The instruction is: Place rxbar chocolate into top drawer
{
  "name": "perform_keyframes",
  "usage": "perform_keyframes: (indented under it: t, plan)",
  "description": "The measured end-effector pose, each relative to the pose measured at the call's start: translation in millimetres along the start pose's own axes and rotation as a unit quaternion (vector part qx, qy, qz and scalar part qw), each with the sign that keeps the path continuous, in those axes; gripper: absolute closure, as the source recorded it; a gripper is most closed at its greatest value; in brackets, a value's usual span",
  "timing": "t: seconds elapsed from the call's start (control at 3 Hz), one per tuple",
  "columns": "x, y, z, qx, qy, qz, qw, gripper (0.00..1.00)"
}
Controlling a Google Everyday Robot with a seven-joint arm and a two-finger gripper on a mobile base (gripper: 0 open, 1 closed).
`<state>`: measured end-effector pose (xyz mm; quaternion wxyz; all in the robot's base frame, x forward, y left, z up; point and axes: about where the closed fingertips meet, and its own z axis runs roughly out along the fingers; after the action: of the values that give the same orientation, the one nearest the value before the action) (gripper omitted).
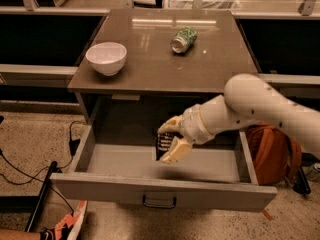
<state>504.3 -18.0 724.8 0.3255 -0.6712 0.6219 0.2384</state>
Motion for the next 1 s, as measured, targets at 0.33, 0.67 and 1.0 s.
perform_keyframes:
  t: [0.33,0.67,1.0]
  plan:
    - [48,10,38,-0.005,-0.002,0.016,0.9999,1.00]
    - [75,12,61,-0.004,0.002,0.029,0.9996,0.81]
    - [75,11,62,-0.004,0.002,0.030,0.9995,0.59]
